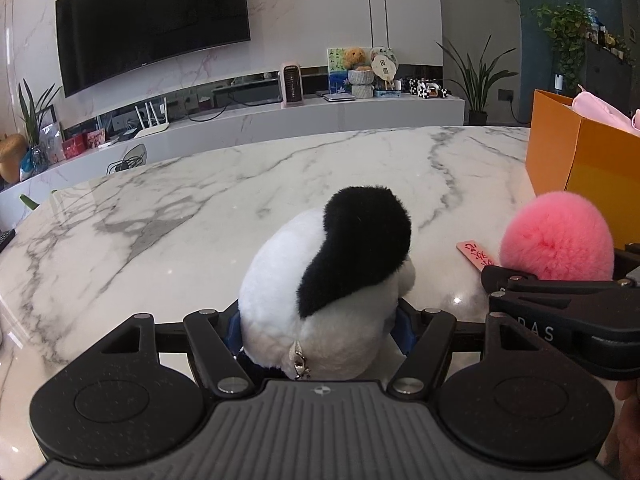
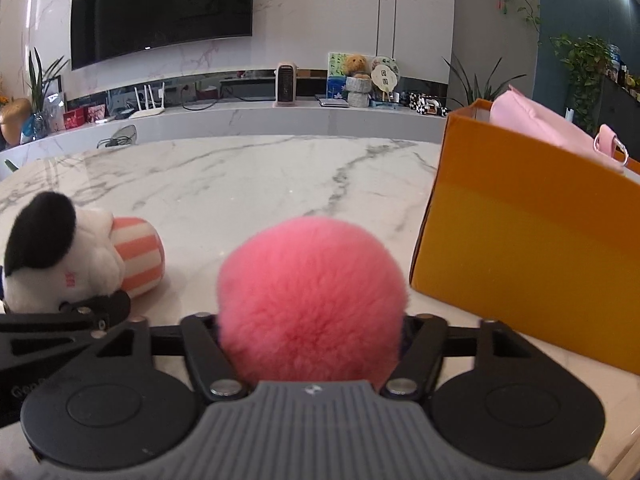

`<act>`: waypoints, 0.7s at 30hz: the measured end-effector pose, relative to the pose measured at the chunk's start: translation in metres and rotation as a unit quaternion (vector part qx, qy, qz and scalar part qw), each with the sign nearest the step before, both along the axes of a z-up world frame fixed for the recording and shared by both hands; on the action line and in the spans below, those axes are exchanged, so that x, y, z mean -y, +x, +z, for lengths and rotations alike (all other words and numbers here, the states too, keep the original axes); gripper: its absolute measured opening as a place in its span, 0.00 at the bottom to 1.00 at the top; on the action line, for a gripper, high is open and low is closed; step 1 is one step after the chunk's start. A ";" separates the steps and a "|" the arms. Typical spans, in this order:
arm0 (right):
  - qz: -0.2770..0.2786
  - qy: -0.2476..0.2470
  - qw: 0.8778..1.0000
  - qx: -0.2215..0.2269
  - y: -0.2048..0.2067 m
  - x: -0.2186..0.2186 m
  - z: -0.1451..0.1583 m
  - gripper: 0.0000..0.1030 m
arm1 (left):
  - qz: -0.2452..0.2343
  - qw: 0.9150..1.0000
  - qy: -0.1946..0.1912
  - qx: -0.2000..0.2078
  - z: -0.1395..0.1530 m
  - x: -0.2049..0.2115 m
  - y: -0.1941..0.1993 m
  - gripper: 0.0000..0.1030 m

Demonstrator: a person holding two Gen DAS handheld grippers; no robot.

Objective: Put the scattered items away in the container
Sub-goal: 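Lift and carry the plush and pompom with both tools toward the orange box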

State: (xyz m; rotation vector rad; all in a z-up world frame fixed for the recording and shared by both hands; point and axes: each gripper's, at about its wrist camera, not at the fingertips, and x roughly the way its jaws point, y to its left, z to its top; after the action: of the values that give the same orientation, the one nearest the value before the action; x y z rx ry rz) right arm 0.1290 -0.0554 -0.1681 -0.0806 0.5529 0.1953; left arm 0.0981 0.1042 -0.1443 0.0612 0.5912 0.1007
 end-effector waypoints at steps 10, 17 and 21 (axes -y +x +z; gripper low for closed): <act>-0.005 -0.003 0.999 0.038 -0.010 0.003 0.009 0.49 | -0.002 1.000 0.012 -0.001 0.004 -0.001 -0.003 0.77; -0.007 0.010 0.997 0.071 -0.023 0.010 0.030 0.49 | -0.013 0.999 0.025 0.016 0.022 0.007 -0.019 0.77; -0.011 0.020 0.996 0.084 -0.034 0.020 0.048 0.49 | -0.024 0.999 0.031 0.038 0.040 0.018 -0.033 0.77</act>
State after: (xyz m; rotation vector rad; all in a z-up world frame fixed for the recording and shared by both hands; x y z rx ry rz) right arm 0.0949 -0.0749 -0.1204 -0.0507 0.3810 0.1756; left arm 0.0652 0.0858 -0.1039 0.1312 0.5111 0.0754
